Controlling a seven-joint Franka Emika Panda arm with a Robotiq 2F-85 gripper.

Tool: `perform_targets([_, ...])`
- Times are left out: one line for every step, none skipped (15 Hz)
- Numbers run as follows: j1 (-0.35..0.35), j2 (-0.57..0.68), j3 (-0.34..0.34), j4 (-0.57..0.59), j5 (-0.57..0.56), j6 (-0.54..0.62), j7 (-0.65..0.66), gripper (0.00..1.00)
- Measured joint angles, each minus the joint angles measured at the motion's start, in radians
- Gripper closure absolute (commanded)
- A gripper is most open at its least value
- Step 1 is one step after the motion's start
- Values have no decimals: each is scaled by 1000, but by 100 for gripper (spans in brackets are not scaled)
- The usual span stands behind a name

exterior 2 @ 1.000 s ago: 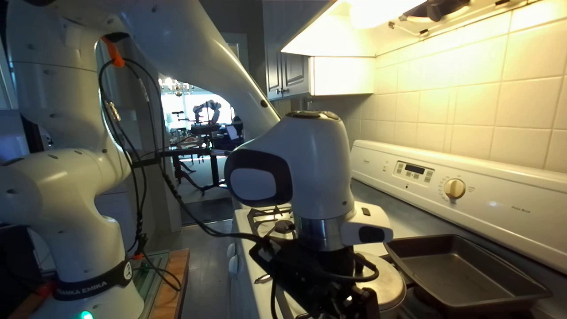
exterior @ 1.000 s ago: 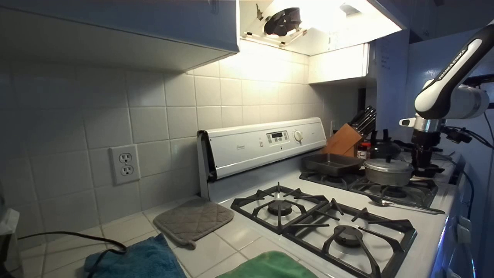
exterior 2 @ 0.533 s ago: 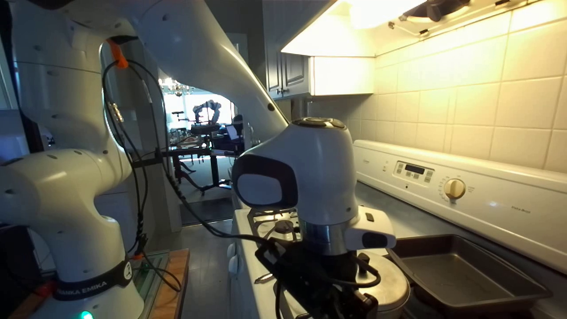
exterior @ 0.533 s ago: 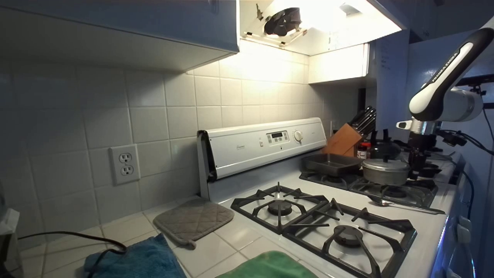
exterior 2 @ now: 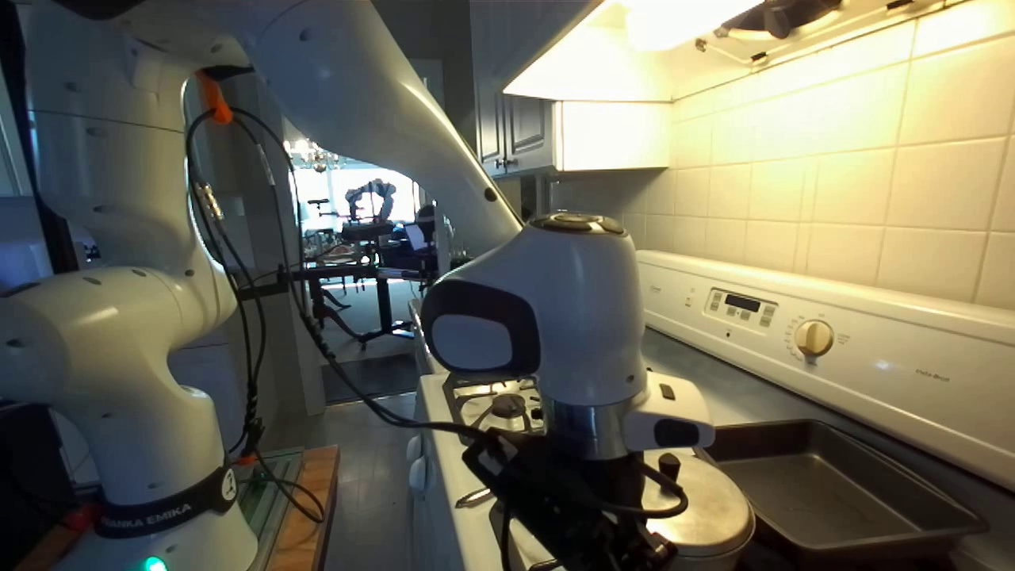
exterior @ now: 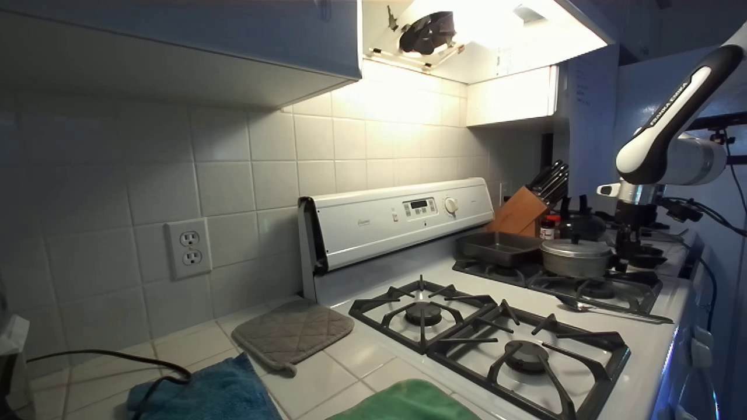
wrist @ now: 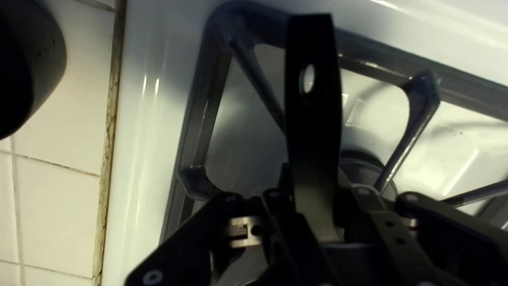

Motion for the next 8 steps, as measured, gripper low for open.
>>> perform_targets([-1, 0, 1, 0, 0, 0, 0, 94])
perform_targets([-3, 0, 2, 0, 0, 0, 0, 95])
perform_targets([-4, 0, 4, 0, 0, 0, 0, 94])
perform_targets([-6, 0, 6, 0, 0, 0, 0, 94])
perform_targets([-7, 0, 7, 1, 1, 0, 0, 94])
perform_targets([-7, 0, 9, 1, 2, 0, 1, 94])
perform_targets([-7, 0, 10, 2, 3, 0, 1, 94])
perform_targets([-7, -2, 12, 2, 3, 0, 1, 94])
